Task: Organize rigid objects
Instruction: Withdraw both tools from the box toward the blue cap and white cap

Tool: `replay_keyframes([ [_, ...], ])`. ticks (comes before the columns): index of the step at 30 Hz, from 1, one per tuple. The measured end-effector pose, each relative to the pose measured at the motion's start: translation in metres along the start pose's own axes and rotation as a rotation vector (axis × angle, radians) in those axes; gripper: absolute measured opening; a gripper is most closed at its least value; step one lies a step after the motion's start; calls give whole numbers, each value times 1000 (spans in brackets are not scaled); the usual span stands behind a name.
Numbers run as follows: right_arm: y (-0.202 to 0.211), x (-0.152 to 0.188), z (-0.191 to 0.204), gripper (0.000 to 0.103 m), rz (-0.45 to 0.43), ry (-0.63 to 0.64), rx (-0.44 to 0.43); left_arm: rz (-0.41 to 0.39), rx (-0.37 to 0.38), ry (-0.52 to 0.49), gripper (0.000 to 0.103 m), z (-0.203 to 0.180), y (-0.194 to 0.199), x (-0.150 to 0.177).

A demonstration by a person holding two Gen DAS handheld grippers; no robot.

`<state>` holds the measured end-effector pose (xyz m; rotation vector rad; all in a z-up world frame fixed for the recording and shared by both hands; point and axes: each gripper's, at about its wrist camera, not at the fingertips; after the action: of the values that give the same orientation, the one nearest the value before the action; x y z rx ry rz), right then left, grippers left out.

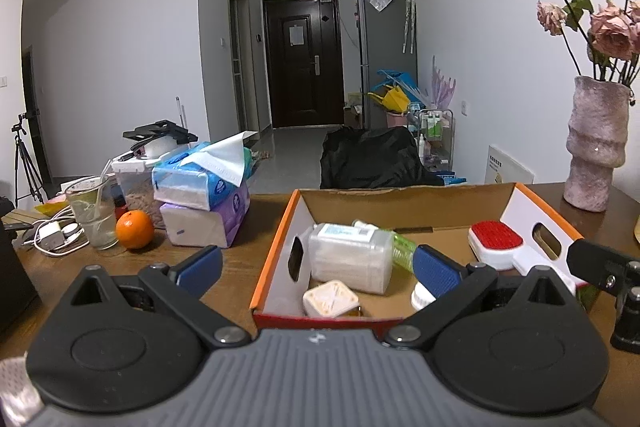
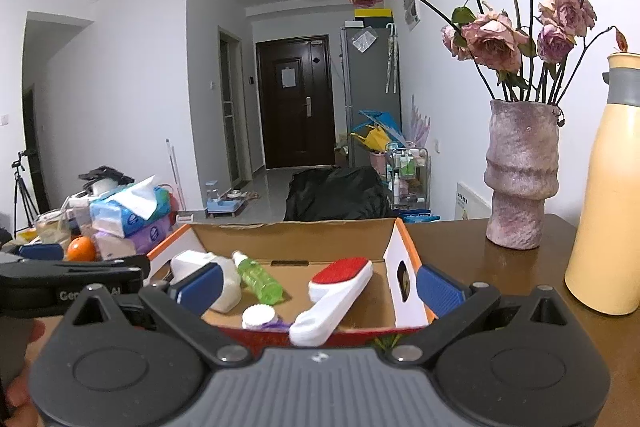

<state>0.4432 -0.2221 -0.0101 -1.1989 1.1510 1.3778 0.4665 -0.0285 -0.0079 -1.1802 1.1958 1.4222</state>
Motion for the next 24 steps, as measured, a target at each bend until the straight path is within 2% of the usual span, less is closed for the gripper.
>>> replay_keyframes([
  [13,44,6,7,103,13,-7,-13,36,17,-17,103,9,43,12],
  [24,69,20,11,103,59,6,-12,83,61,-30,103,10,72,27],
])
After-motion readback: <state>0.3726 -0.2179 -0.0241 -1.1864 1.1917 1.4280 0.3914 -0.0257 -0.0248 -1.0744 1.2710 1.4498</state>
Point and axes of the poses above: each gripper's, at about its wrist camera, not at the fingertips, and y roughly against the way its jaws point, z to its left, x to its underside, and after that the axes turned 15 degrees about -z, right-handed
